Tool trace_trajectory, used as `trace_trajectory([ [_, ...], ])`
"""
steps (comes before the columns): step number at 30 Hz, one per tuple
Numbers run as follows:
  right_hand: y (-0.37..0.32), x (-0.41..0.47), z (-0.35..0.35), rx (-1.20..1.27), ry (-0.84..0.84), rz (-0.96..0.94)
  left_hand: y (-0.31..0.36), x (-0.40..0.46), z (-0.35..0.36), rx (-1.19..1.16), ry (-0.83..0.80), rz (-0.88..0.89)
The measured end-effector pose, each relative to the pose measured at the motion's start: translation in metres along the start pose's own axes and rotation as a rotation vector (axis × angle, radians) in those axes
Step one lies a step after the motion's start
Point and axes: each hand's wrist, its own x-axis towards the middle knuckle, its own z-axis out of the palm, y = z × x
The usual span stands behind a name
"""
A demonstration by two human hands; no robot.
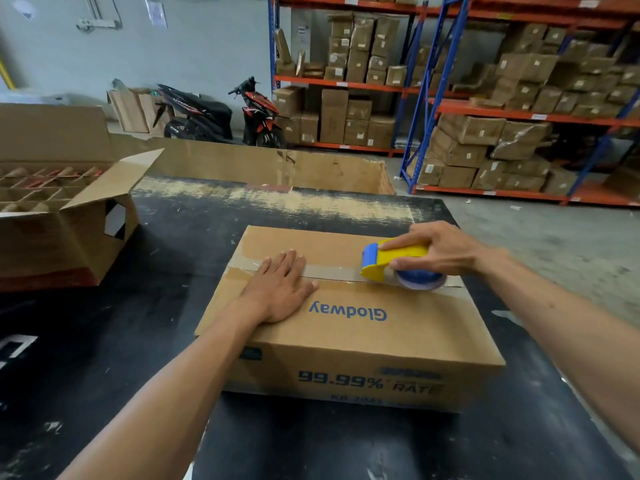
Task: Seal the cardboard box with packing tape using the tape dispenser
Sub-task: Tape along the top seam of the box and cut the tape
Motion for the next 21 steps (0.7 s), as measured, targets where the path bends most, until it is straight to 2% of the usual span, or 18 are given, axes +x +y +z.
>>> trace_trajectory([
  [6,0.031,-0.015,-0.003,0.059,-0.071,-0.018,0.003,-0.001,-0.003,-0.005,0.007,0.004],
  [12,0.029,-0.001,-0.011,-0.080,-0.221,-0.079,0.043,0.003,-0.024,0.222,0.027,-0.042],
  [17,0.035,-0.007,-0.010,-0.039,-0.173,-0.097,0.087,0.021,-0.008,0.059,0.001,0.127],
  [21,0.034,-0.012,0.000,-0.031,-0.084,-0.083,0.088,0.024,0.004,0.011,-0.028,0.154],
])
